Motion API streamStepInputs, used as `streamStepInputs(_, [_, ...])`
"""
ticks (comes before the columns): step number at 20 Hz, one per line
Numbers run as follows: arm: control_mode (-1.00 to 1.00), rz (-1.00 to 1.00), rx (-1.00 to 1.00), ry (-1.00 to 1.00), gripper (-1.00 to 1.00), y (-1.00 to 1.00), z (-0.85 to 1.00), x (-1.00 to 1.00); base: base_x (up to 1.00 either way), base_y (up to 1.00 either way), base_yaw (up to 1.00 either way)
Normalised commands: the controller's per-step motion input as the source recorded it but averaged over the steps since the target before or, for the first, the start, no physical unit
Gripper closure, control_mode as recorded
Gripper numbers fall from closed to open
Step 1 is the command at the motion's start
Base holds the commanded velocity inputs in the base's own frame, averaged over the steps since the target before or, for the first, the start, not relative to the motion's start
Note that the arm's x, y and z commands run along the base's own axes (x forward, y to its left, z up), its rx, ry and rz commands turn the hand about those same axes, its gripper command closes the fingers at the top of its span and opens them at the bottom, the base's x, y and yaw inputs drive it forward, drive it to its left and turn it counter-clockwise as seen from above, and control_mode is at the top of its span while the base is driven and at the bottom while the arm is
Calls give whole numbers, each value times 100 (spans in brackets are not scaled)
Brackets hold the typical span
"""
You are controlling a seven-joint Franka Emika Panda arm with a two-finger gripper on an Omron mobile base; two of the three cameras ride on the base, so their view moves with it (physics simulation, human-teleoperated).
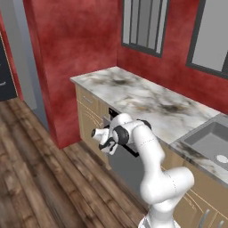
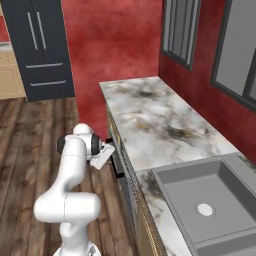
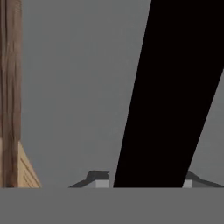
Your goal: Open the dishwasher door and pull out the top rack.
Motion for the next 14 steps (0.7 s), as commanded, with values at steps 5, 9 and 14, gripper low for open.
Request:
streamStepInputs(5, [-100, 0, 0, 11, 100, 95, -69, -37, 0, 0, 0])
streamStepInputs(9, [-100, 0, 0, 8, 100, 83, -70, -27, 0, 0, 0])
streamStepInputs(14, [-100, 0, 0, 3, 100, 69, -70, -21, 0, 0, 0])
